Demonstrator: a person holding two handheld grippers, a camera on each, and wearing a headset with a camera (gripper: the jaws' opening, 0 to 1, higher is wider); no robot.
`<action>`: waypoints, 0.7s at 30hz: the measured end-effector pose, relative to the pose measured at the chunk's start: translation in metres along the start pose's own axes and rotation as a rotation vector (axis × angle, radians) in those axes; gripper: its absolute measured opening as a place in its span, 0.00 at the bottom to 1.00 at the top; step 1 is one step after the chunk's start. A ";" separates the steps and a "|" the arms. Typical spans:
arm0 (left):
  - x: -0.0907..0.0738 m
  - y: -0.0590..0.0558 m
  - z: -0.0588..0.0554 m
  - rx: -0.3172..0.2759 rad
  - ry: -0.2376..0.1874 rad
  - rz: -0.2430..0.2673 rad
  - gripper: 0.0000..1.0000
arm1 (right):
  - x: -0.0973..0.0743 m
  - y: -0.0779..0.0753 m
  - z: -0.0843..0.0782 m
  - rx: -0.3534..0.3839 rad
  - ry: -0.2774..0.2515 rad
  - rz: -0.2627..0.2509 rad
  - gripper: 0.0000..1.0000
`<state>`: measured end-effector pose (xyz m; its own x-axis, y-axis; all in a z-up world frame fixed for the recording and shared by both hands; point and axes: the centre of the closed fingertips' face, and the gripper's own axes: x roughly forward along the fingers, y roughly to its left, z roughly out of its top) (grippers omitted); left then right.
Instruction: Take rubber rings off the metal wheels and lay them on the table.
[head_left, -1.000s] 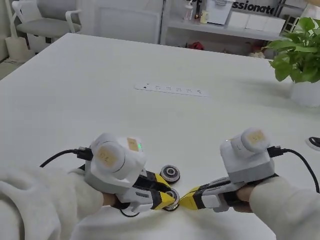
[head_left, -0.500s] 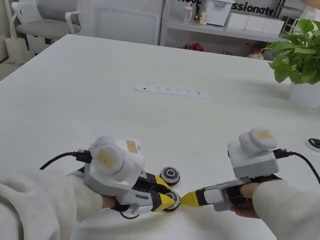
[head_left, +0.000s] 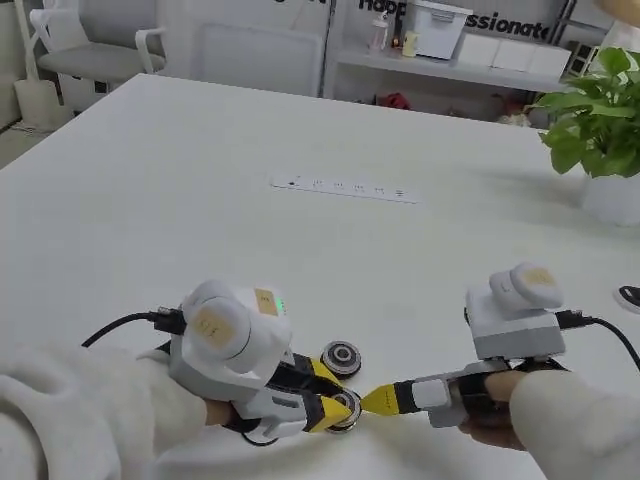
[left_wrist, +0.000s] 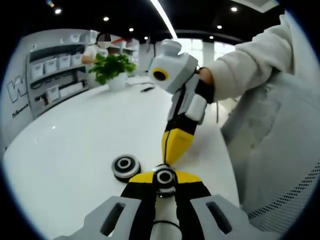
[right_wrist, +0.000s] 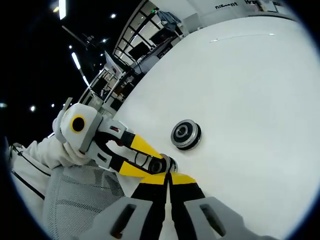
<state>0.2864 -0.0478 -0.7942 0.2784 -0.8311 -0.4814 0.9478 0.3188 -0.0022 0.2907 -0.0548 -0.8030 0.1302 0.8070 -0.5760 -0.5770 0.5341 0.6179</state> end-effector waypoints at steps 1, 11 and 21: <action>0.000 0.000 0.000 0.000 0.000 0.000 0.14 | 0.000 0.000 0.000 -0.005 0.001 -0.001 0.00; 0.000 0.000 0.000 0.006 0.002 0.004 0.14 | 0.001 0.005 0.003 -0.006 0.003 0.010 0.00; 0.000 0.000 0.000 0.007 0.003 0.005 0.14 | 0.003 0.009 0.004 -0.006 0.003 0.021 0.00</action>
<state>0.2866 -0.0476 -0.7946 0.2826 -0.8283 -0.4839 0.9475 0.3196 0.0063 0.2893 -0.0466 -0.7966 0.1155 0.8173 -0.5645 -0.5845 0.5155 0.6267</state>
